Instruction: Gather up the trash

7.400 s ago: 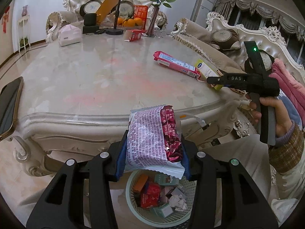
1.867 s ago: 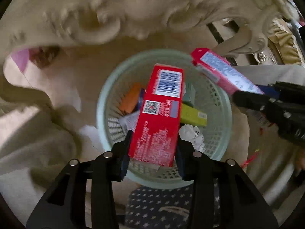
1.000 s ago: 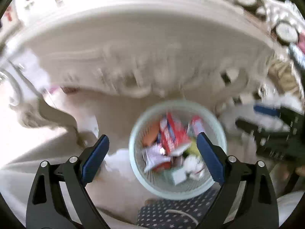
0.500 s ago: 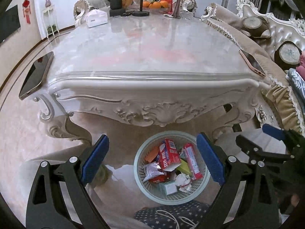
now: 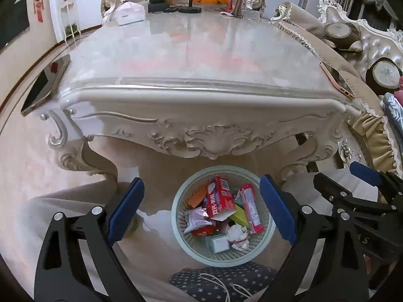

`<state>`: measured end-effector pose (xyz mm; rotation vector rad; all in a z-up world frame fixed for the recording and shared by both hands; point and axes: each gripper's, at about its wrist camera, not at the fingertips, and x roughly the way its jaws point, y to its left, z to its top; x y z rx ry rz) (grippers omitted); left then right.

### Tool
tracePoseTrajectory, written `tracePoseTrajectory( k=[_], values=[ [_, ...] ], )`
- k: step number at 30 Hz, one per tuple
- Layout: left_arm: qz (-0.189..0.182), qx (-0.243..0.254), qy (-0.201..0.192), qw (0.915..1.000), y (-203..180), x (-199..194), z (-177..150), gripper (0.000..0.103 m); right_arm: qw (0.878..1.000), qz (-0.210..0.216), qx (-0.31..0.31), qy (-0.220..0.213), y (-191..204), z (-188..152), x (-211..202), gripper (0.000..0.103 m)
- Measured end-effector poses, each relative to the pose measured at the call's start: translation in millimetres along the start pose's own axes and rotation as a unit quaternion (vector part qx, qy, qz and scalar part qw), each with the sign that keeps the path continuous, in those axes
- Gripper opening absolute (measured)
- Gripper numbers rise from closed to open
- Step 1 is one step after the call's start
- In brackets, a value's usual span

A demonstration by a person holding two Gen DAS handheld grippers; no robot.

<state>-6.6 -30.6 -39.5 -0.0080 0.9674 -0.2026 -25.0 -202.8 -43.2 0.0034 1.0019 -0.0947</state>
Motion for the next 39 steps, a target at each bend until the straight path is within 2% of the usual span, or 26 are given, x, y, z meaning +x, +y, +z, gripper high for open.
tracePoseTrajectory(
  k=[6,16,39],
  values=[
    [0.022,0.01,0.008,0.9997,-2.7,5.9,-1.2,0.09,1.0,0.002,-0.003,0.006,3.2,-0.1,5.3,0.078],
    [0.013,0.002,0.017,0.9998,0.1,9.7,-3.8,0.09,1.0,0.007,-0.002,0.016,5.5,-0.9,11.7,0.078],
    [0.042,0.011,0.029,0.9986,-3.9,18.4,-2.6,0.09,1.0,0.013,0.001,0.021,4.1,-0.6,19.4,0.078]
  ],
)
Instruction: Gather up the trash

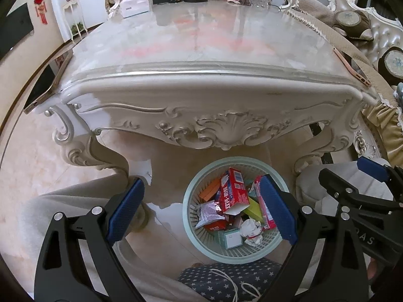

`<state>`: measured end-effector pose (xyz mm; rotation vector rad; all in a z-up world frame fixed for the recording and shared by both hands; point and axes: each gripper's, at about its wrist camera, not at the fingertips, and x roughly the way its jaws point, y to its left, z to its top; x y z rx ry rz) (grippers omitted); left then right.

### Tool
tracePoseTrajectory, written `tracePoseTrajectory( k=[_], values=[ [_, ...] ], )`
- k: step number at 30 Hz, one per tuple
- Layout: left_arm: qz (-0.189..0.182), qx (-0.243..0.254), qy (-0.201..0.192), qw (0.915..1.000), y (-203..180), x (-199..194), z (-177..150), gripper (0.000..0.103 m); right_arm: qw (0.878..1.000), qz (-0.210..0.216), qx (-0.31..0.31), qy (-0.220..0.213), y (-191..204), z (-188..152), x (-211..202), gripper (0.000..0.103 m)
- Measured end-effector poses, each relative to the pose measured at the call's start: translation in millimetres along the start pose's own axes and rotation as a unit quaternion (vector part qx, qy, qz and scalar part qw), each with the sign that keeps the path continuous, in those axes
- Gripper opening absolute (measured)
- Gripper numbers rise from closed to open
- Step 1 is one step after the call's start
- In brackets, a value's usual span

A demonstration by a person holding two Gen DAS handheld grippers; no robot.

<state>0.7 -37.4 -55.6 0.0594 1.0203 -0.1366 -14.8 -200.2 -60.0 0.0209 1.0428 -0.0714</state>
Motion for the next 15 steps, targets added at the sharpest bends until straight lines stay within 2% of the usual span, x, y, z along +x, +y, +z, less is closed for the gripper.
tracePoseTrajectory(
  k=[3,7,12,15],
  values=[
    [0.003,-0.001,0.006,1.0,1.2,3.0,0.7,0.09,1.0,0.003,-0.001,0.008,1.3,0.9,5.8,0.078],
    [0.025,0.001,-0.006,0.9997,-0.5,0.4,0.2,0.09,1.0,0.003,0.0,0.006,0.1,-0.6,5.6,0.078],
    [0.013,0.0,0.003,0.9999,1.8,5.7,0.5,0.09,1.0,0.009,0.002,0.017,0.6,0.1,12.7,0.078],
    [0.003,-0.002,0.009,1.0,2.4,9.2,1.0,0.09,1.0,0.008,-0.002,0.007,1.4,-0.3,8.8,0.078]
  ],
)
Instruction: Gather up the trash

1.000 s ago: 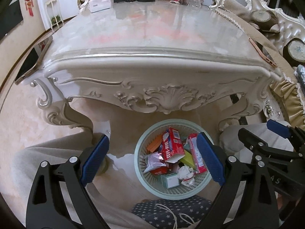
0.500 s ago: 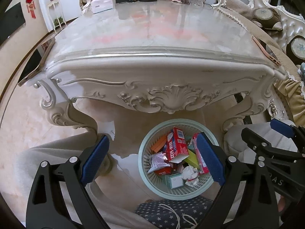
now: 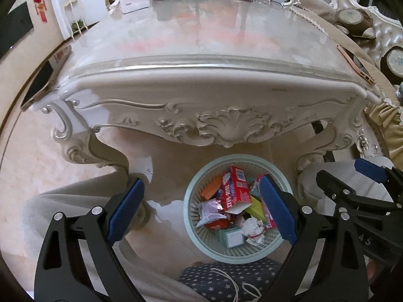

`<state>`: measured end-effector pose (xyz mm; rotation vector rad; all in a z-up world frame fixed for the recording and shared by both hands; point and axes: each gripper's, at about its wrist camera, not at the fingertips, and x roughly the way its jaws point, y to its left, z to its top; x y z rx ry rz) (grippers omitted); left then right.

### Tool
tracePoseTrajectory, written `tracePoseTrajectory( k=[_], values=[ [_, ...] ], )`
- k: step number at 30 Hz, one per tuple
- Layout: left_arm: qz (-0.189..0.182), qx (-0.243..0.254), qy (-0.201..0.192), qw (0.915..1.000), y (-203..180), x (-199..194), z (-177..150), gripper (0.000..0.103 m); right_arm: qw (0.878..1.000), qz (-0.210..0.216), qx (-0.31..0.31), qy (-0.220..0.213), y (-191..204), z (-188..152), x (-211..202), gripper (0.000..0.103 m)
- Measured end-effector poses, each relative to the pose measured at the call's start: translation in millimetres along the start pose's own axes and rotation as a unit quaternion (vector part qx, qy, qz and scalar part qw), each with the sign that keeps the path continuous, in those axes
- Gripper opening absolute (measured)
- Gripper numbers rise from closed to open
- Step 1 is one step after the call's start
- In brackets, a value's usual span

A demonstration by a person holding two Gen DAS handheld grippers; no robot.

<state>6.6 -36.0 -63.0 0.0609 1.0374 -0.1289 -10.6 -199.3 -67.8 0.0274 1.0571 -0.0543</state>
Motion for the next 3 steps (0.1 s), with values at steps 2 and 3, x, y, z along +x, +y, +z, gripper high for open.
tracePoseTrajectory(
  k=[2,3],
  values=[
    [0.001,0.002,0.002,1.0,-1.3,1.8,-0.5,0.09,1.0,-0.001,0.003,-0.001,-1.0,0.3,-1.0,0.078],
    [0.001,0.003,0.005,1.0,-1.7,3.1,-0.9,0.09,1.0,-0.001,0.006,-0.001,-2.2,0.4,-1.1,0.078]
  ],
)
